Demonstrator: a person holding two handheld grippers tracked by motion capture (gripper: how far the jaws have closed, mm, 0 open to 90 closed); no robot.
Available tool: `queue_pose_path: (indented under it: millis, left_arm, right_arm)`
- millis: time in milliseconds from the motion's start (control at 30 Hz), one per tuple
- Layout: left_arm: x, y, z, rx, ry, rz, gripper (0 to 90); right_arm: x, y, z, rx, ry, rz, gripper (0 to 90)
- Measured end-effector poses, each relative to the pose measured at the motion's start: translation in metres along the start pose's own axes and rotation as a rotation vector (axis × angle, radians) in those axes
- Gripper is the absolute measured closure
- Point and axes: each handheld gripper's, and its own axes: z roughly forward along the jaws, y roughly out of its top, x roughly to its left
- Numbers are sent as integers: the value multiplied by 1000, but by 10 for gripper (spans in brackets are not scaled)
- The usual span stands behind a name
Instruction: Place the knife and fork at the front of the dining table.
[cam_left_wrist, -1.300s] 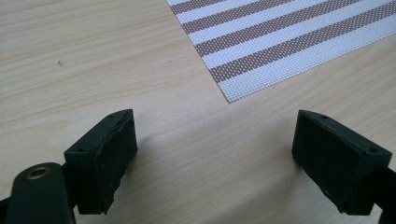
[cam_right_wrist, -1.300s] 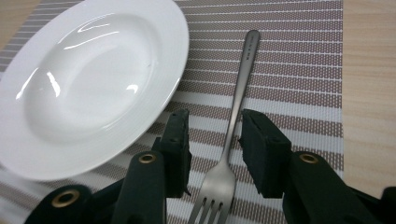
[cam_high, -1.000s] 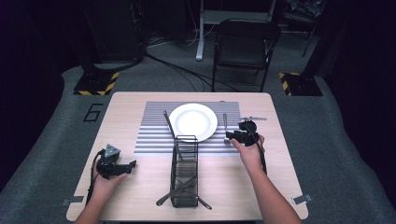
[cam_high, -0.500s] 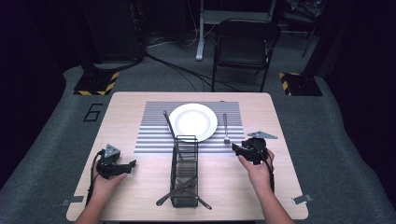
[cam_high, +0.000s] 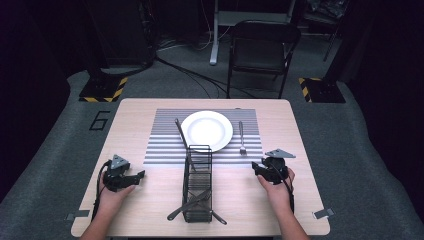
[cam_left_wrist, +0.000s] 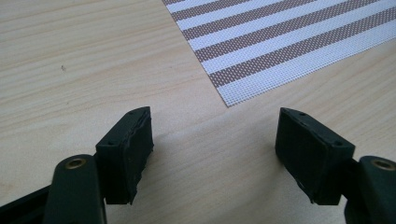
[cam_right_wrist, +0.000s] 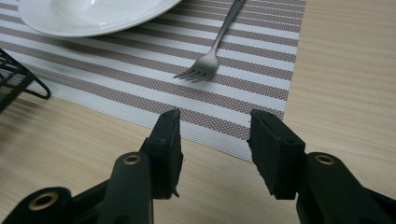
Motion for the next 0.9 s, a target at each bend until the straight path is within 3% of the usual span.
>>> queue_pose_path:
  millis: [233, 367, 567, 667, 800, 900]
  left_arm:
    - [1, 0, -2, -5, -3, -22, 387]
    - [0, 3, -6, 19, -21, -73, 429]
    - [-8, 12, -16, -3, -46, -109, 463]
    - [-12, 17, -19, -5, -62, -107, 464]
    - [-25, 33, -25, 6, -118, -87, 467]
    - [-31, 39, -28, 6, -127, -71, 473]
  right_arm:
    - [-2, -5, 5, 19, 12, -5, 535]
    - [4, -6, 8, 31, 15, -50, 536]
    - [7, -4, 5, 25, 35, -64, 509]
    - [8, -4, 4, 19, 35, -57, 470]
    - [8, -3, 3, 12, 34, -58, 467]
    - [8, -3, 3, 19, 36, -57, 466]
